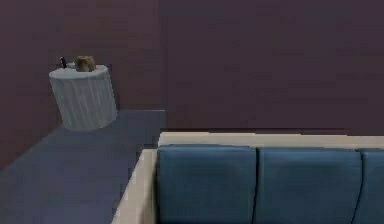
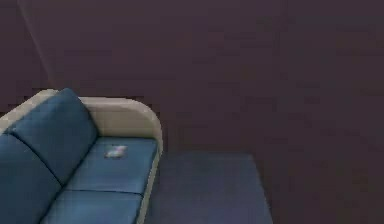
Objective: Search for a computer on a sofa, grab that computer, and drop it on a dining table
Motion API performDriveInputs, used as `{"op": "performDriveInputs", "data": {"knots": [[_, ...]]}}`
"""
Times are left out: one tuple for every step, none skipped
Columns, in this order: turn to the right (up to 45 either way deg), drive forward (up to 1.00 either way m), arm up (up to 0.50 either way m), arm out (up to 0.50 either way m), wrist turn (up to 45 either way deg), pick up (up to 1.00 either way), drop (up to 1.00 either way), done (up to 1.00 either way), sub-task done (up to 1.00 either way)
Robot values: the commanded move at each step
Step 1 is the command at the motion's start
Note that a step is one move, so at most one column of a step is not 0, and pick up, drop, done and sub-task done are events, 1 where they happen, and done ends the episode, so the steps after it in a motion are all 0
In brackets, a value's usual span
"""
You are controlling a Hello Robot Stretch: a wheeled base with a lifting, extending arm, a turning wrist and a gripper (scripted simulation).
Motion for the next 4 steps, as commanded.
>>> {"op": "performDriveInputs", "data": {"knots": [[-45.0, 0.00, 0.00, 0.00, 0.0, 0.00, 0.00, 0.00, 0.00], [0.0, 0.00, 0.42, 0.00, 0.0, 0.00, 0.00, 0.00, 0.00], [0.0, 0.00, 0.00, 0.18, 0.0, 0.00, 0.00, 0.00, 0.00], [0.0, 0.00, 0.00, 0.00, 45.0, 0.00, 0.00, 0.00, 0.00]]}}
